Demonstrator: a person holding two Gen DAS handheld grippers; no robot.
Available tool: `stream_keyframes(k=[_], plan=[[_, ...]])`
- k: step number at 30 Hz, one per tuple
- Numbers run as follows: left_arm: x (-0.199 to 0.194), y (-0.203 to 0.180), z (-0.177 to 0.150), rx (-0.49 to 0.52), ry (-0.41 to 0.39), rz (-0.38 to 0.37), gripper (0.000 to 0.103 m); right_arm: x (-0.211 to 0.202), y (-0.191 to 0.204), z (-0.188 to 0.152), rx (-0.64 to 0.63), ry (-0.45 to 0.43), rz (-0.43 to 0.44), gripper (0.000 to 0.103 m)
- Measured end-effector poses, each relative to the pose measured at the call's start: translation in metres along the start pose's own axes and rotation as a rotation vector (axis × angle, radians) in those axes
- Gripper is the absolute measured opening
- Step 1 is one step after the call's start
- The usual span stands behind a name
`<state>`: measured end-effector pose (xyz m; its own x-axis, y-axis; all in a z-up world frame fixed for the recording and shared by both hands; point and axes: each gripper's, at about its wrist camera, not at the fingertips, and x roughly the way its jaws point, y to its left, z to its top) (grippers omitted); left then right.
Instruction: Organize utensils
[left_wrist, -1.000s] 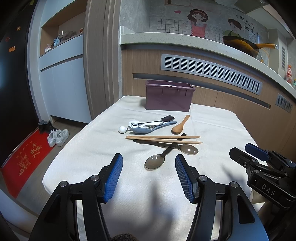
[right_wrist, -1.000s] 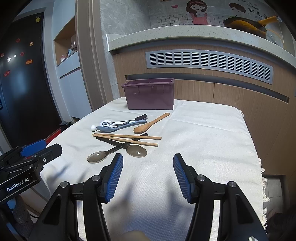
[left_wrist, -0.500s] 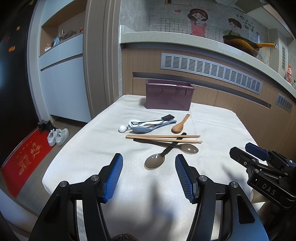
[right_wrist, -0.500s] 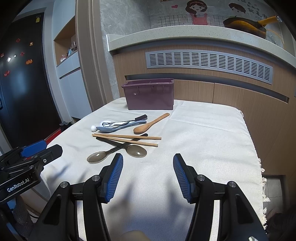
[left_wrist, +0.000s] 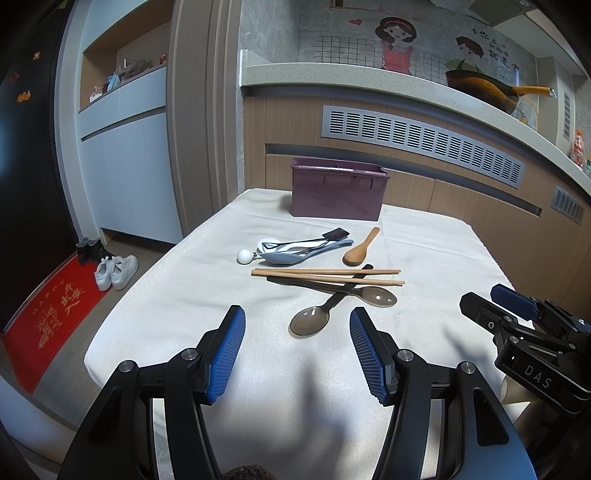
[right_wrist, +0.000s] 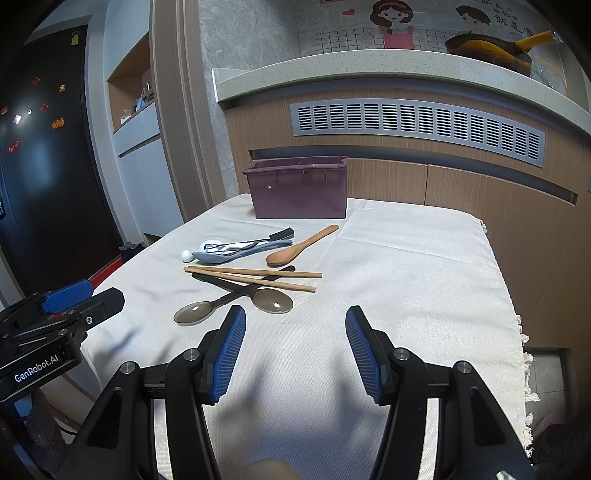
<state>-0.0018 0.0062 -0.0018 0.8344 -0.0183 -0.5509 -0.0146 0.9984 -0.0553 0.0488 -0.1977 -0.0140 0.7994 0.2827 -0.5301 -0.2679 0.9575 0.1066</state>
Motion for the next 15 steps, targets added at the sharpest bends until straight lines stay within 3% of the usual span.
stream_keyframes(k=[9,15], plan=[[0.02,0.016,0.025,-0.019,0.002,-0.001,0.06,0.011,-0.005,0.018,-0.05,0.005,-0.019,0.053],[0.063,0.037,0.06,0.005,0.053,-0.092,0.06,0.047,-0.005,0.05,-0.145,0.039,-0.048,0.049]])
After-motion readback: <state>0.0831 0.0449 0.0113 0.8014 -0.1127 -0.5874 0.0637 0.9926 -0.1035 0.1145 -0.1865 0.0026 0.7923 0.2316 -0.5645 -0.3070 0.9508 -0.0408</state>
